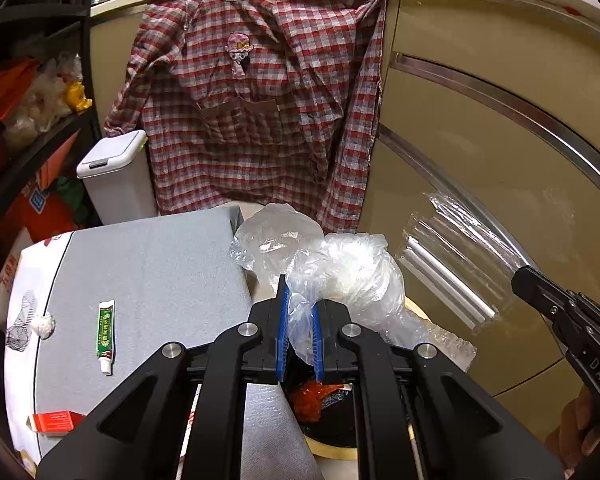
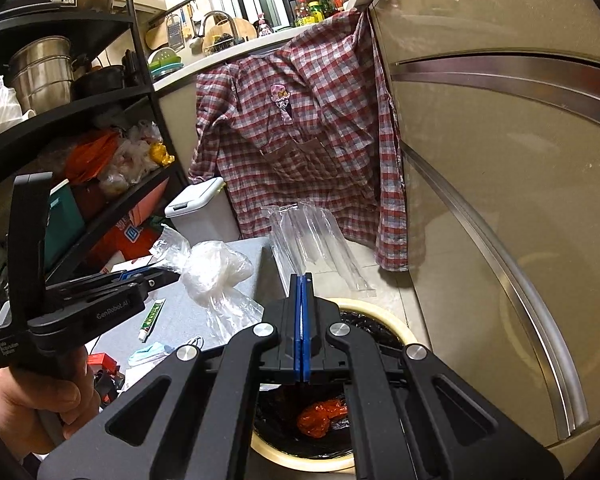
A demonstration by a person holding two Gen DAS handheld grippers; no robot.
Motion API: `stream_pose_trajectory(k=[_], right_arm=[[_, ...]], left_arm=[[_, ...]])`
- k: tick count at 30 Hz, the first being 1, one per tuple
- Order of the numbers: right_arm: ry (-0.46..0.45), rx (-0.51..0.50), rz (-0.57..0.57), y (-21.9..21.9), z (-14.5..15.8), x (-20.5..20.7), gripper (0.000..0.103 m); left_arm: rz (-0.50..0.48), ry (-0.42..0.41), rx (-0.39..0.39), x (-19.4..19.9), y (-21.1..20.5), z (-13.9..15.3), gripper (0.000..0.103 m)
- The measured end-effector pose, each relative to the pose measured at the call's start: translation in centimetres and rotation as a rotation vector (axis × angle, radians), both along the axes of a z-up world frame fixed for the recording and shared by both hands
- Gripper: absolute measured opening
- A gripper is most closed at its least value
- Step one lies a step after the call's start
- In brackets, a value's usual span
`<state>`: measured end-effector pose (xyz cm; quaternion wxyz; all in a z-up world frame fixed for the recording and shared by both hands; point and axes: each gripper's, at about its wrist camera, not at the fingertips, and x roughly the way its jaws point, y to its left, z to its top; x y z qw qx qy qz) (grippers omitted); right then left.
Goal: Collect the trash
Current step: 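Open both tools to release the items into the bin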
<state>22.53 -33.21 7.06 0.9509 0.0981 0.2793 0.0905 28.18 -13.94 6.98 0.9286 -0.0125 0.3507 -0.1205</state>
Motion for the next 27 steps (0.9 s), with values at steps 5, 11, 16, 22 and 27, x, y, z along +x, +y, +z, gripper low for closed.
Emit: stream_pose_trajectory(k=[5,11,16,22,27], right_arm=[[0.011,-0.004,0.005,0.4,-0.3,0.6,0.001],[0.044,-0.02,-0.008,0.4,-1.0,1.3,0.012],[0.043,0.002,-0.031,-0.3,-1.1,1.5,0.033],[0.043,-0.001,-0.028,-0.1,-1.2,1.4,0.033],[0.028,-0.008,-0.033,0.3,-0.8,1.1,0.033]], left_arm=[[0.011,0.024,0.016,0.9,-0.5,-0.4,0.01],[0.012,0.025,0.019,1.2,-0.7,-0.6,0.041],[0.004,0.026,0.012,1.2,-0.5,-0.7,0.041],[-0.001,0.02,0.006,0.8,-0.3,-0.5,0.041],[-0.007,-0.008,-0.009,-0.2,0.8,0.5,0.041]])
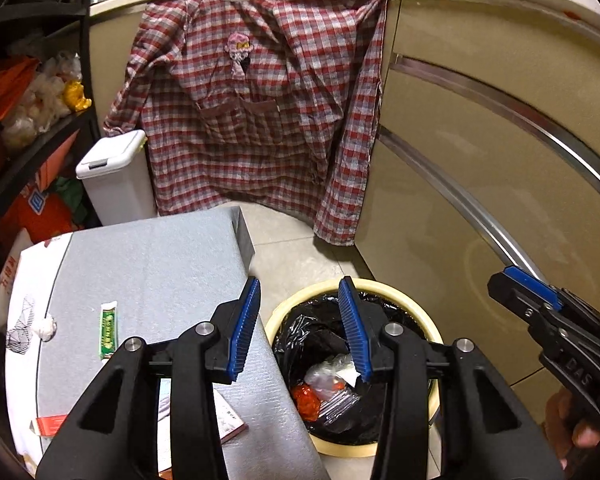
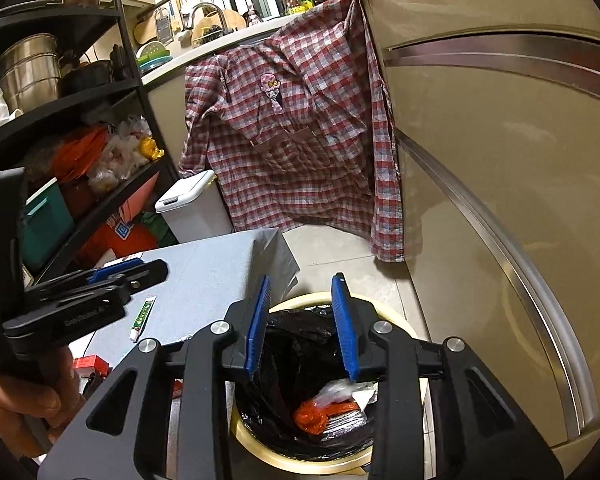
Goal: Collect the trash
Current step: 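Open both tools to release the items into the bin, then move both open tools back toward the red carton and toothpaste on the table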
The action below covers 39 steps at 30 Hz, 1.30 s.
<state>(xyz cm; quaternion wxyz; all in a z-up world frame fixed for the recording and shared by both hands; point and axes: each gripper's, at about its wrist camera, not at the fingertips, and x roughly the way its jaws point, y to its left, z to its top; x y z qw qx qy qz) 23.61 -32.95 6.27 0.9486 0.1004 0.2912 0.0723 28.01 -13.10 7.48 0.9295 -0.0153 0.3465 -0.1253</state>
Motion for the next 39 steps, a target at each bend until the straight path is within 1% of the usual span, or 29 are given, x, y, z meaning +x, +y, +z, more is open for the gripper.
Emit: stream_pose_trajectory(k=[3,10,15,22,27,31,35,39], right_arm=[[-0.008,-0.004,-0.004,0.3,0.3,-0.2,0.035],[-0.044,-0.05,-0.018,2.4,1.4,-0.9,0.045],[-0.075,-0.068,0.003,4.8,2.2,-1.1,0.046],[-0.109,-0.081,0.046,8.4,2.4,-1.4,0.046],[-0.098,-0.08,0.091,10.7,2.0,-1.0,0.046],[-0.08,-0.103,0.138,12.8,1.1,-1.0,0.046],[-0.068,-0.121,0.174,14.5,0.1,-1.1,0.046],[-0.041,-0.111,0.206,15.7,-0.9,-0.8,0.046]], left_arm=[[0.006,-0.026,-0.015,-1.0,1.3,1.0,0.041],[0.026,-0.087,-0.017,-3.3,5.1,3.1,0.041],[0.058,-0.116,-0.003,-4.9,8.7,4.1,0.041],[0.123,-0.153,0.026,-7.0,15.3,5.1,0.041],[0.167,-0.162,0.047,-7.9,19.7,4.7,0.041],[0.208,-0.157,0.054,-8.0,23.2,3.7,0.041],[0.27,-0.146,0.007,-7.8,26.7,2.6,0.04],[0.312,-0.143,-0.006,-7.4,29.0,1.8,0.039]])
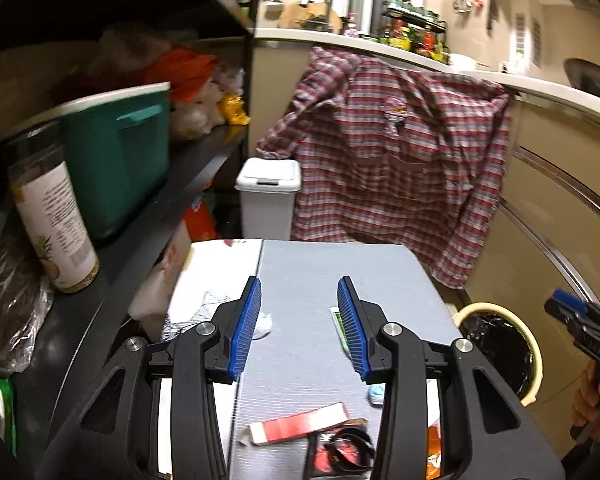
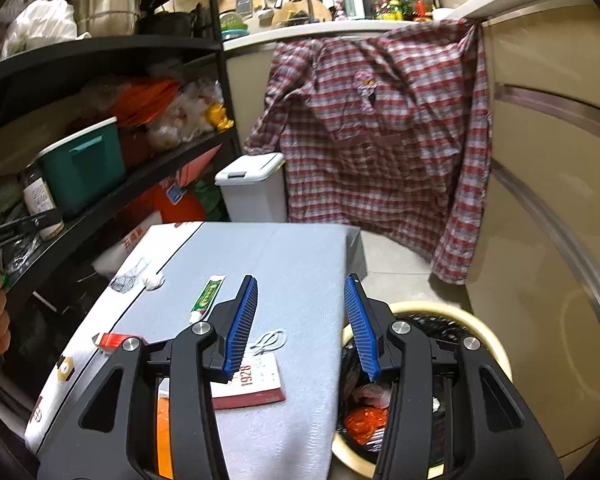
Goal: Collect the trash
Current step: 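Move both open tools back toward the red carton and toothpaste on the table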
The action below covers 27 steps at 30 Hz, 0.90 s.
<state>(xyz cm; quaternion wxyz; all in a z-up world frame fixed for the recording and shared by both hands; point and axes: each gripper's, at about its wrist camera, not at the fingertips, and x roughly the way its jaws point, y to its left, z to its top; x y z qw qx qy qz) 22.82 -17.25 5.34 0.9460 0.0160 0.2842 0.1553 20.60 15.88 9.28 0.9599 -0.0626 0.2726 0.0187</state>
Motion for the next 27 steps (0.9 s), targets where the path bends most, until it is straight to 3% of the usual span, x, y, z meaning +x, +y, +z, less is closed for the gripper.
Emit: stream_pose_trajectory(k=[7,22,27], right_arm=[[0.072,0.023,0.081,2.7,-2.2,1.1,0.027],[0.291,0.008,0.196,9.1,-9.2,6.1,0.029],[0.38,-0.004,0.195,10.1,-11.3,7.6,0.041]], left_arm=[[0.042,0.036,-0.016,1.3,2.3,-1.8,0.035],[0.021,0.085,-0.01,4.6,3.0,-5.5,0.035],[0.022,0.12,0.001,6.2,3.3,-7.5,0.035]])
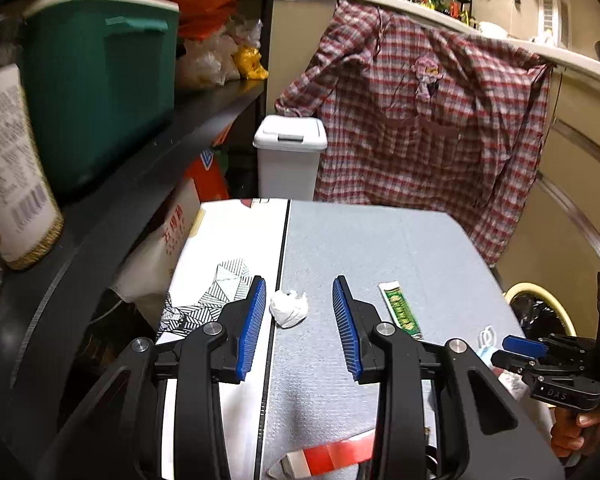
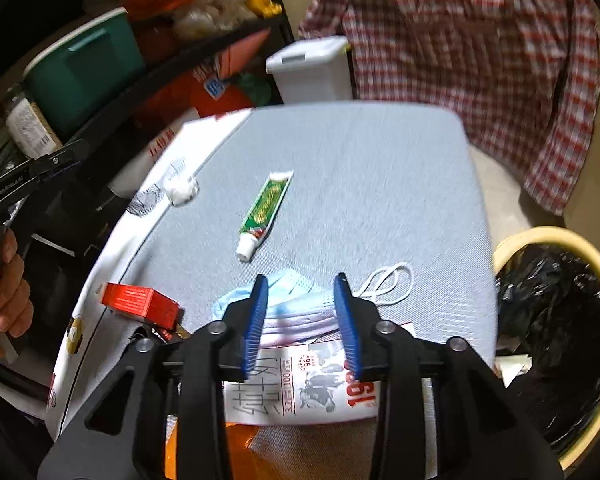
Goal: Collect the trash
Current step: 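Move both open tools back toward the red carton and toothpaste on the table, then grasp the white tissue with the left tool while the right tool grasps the blue mask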
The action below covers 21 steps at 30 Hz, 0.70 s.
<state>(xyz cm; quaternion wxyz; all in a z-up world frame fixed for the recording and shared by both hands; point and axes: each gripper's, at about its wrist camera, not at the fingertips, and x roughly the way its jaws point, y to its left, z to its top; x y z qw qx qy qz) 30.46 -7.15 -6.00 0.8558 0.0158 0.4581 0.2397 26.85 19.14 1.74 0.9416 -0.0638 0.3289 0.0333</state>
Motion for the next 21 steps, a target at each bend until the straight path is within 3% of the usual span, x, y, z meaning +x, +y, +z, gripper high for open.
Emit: stream_pose_trajectory(k=[8,14,21], right_arm=[[0.071,-0.04,0.001,0.8,-1.4,1.0,0.042],[0.073,-0.071,0.023,1.2,-1.7,1.0,0.04],[0.056,-0.103,0.061,1.6,-1.9,0.8,0.018]], left_arm=[[-0.002,0.048,-0.024,3.0,0.6,-3.1,0.035],[0.003,0.11,-0.032,5.5,1.1,-6.0,0.042],[0.04,0.212,-0.109,7.8,2.5,-8.8,0.045]])
